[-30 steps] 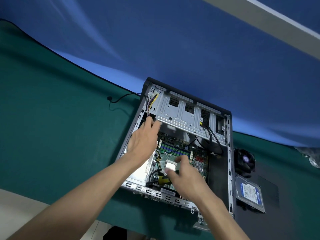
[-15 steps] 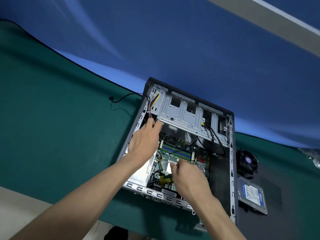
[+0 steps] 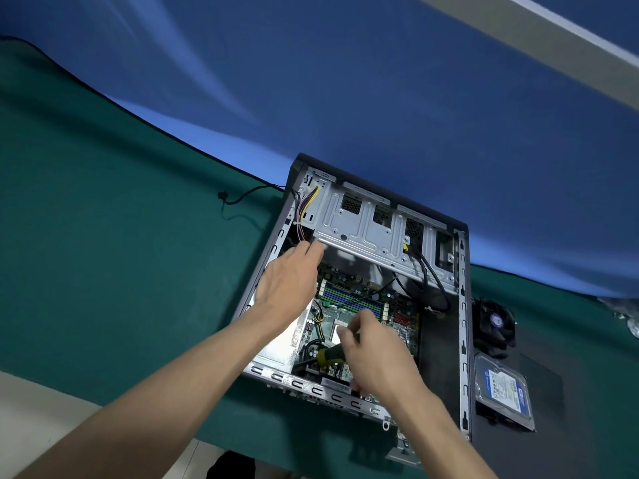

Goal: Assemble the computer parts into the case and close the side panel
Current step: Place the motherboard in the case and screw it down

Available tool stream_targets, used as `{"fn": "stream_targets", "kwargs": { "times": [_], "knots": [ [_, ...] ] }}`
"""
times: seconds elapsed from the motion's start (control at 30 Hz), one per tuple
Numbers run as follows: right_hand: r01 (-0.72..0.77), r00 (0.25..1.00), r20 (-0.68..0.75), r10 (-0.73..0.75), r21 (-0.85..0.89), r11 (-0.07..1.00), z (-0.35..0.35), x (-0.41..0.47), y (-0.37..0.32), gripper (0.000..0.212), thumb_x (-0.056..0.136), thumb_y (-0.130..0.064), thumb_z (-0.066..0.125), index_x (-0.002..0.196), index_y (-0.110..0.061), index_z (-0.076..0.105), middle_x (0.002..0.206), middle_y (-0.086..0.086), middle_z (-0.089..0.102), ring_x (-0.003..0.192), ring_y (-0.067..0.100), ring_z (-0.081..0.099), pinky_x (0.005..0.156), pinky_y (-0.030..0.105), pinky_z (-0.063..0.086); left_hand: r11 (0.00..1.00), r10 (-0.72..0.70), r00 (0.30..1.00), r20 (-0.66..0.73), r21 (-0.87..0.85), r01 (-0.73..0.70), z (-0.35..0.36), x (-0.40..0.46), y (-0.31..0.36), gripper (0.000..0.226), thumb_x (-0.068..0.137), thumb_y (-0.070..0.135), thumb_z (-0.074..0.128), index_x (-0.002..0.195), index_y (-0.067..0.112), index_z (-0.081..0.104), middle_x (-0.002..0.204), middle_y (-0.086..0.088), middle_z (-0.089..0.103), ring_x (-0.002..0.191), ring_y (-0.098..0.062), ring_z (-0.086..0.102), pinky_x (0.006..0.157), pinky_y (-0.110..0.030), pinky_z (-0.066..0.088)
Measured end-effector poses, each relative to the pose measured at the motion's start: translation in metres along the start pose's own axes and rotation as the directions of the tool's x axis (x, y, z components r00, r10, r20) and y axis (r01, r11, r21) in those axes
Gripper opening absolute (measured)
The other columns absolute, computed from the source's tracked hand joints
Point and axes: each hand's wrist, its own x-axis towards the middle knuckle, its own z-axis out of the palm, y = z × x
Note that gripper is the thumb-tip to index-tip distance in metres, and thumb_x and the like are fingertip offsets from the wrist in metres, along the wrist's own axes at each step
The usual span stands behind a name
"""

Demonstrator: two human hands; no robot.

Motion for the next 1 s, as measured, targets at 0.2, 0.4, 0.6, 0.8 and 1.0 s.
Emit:
{"fn": "stream_targets", "kwargs": {
  "times": [0.2, 0.4, 0.6, 0.8, 1.0],
  "knots": [
    [0.000, 0.996, 0.086, 0.000, -0.003, 1.000, -0.0038, -0.0028, -0.0006, 0.027, 0.094, -0.035, 0.050, 0.116, -0.026, 0.039, 0.105, 0.001, 0.057, 0.086, 0.020, 0.059, 0.072, 0.032, 0.043, 1.000, 0.005, 1.000, 0.006, 0.004, -0.005, -0.0002, 0.0010, 0.0006, 0.018, 0.092, 0.005, 0.045, 0.106, 0.017, 0.046, 0.096, -0.001, 0.053, 0.072, -0.016, 0.038, 0.059, -0.031, 0.034],
    [0.004, 0.998, 0.055, -0.005, 0.019, 1.000, -0.0020, -0.0018, 0.0015, 0.028, 0.091, -0.036, 0.054, 0.114, -0.028, 0.040, 0.094, -0.007, 0.055, 0.077, 0.010, 0.056, 0.070, 0.030, 0.041, 1.000, 0.004, 1.000, 0.004, 0.005, -0.004, 0.0006, 0.0010, 0.0005, 0.017, 0.092, 0.006, 0.045, 0.105, 0.017, 0.045, 0.096, -0.001, 0.054, 0.072, -0.017, 0.038, 0.059, -0.031, 0.032],
    [0.040, 0.997, -0.057, -0.051, -0.181, 0.983, 0.0009, -0.0017, -0.0002, 0.025, 0.099, -0.036, 0.035, 0.098, -0.015, 0.049, 0.091, 0.006, 0.065, 0.082, 0.028, 0.062, 0.064, 0.032, 0.039, 1.000, -0.002, 1.000, -0.001, -0.004, 0.002, 0.0009, 0.0002, 0.0002, 0.017, 0.093, 0.006, 0.043, 0.105, 0.017, 0.045, 0.095, -0.001, 0.054, 0.071, -0.017, 0.038, 0.059, -0.031, 0.033],
    [0.092, 0.995, 0.056, -0.086, -0.116, 0.989, -0.0040, 0.0025, -0.0041, 0.025, 0.098, -0.036, 0.042, 0.114, -0.016, 0.044, 0.095, 0.005, 0.065, 0.077, 0.022, 0.063, 0.067, 0.034, 0.047, 1.000, 0.009, 1.000, -0.026, -0.002, -0.009, 0.0011, -0.0002, -0.0004, 0.016, 0.093, 0.009, 0.043, 0.106, 0.017, 0.046, 0.095, -0.001, 0.054, 0.072, -0.016, 0.036, 0.059, -0.030, 0.030],
    [0.048, 0.990, 0.134, -0.036, -0.082, 0.995, -0.0080, 0.0018, -0.0059, 0.051, 0.092, -0.035, 0.051, 0.134, -0.027, 0.023, 0.079, -0.002, 0.058, 0.071, 0.019, 0.058, 0.067, 0.031, 0.045, 1.000, 0.013, 1.000, -0.028, 0.002, -0.013, 0.0007, -0.0001, 0.0002, 0.017, 0.093, 0.008, 0.044, 0.107, 0.018, 0.047, 0.095, 0.000, 0.054, 0.071, -0.015, 0.035, 0.059, -0.029, 0.028]
  ]
}}
